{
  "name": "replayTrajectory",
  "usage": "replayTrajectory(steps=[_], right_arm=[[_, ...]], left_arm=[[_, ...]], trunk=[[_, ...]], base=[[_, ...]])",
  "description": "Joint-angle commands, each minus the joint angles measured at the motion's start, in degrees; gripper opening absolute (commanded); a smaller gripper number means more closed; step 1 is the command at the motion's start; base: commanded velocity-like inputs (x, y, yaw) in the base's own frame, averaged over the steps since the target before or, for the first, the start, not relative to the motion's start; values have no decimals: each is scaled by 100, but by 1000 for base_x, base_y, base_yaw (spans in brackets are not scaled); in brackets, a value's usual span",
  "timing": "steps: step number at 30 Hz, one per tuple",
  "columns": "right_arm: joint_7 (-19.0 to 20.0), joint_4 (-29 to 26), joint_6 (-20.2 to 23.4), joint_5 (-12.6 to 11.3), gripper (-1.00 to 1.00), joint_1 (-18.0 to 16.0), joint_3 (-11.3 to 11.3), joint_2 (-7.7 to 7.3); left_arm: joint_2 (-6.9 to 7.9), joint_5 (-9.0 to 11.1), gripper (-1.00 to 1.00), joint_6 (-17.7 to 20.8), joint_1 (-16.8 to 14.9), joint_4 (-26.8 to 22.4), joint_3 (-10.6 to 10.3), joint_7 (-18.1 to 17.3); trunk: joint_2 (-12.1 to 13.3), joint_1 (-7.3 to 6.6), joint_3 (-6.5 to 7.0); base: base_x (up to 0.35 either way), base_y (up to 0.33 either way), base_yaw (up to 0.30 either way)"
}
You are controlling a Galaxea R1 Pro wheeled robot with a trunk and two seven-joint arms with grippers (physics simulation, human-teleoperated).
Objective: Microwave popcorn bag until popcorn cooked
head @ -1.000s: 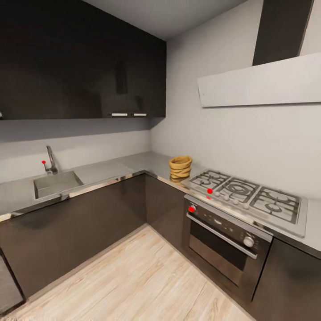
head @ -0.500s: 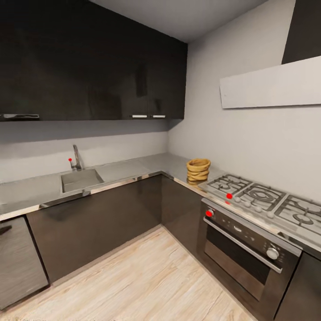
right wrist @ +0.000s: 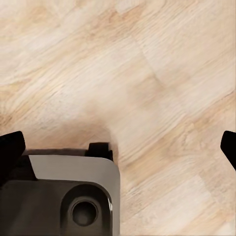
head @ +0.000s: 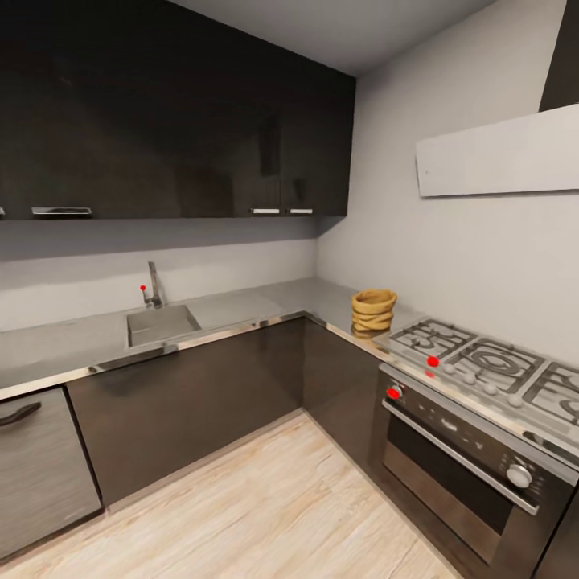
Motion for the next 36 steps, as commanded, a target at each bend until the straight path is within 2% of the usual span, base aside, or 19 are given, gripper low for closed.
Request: replayTrajectory(steps=[1,14,36], right_arm=[[12,18,-34,40,100,-6,-47,-5],[50,18,-36,57,100,-7,-42,-4],[36,18,-32,56,100,-7,-36,-13]], left_arm=[[-1,35,100,-11,-1,-2,10,-2],[-1,31,100,-11,-1,5,5,-10],[-1,27,100,-11,-1,6,5,-10]], trunk=[[-4,3,-6],[-4,3,-6],[-4,3,-6]], base=[[254,0,1],[293,13,0],[306,132,0]])
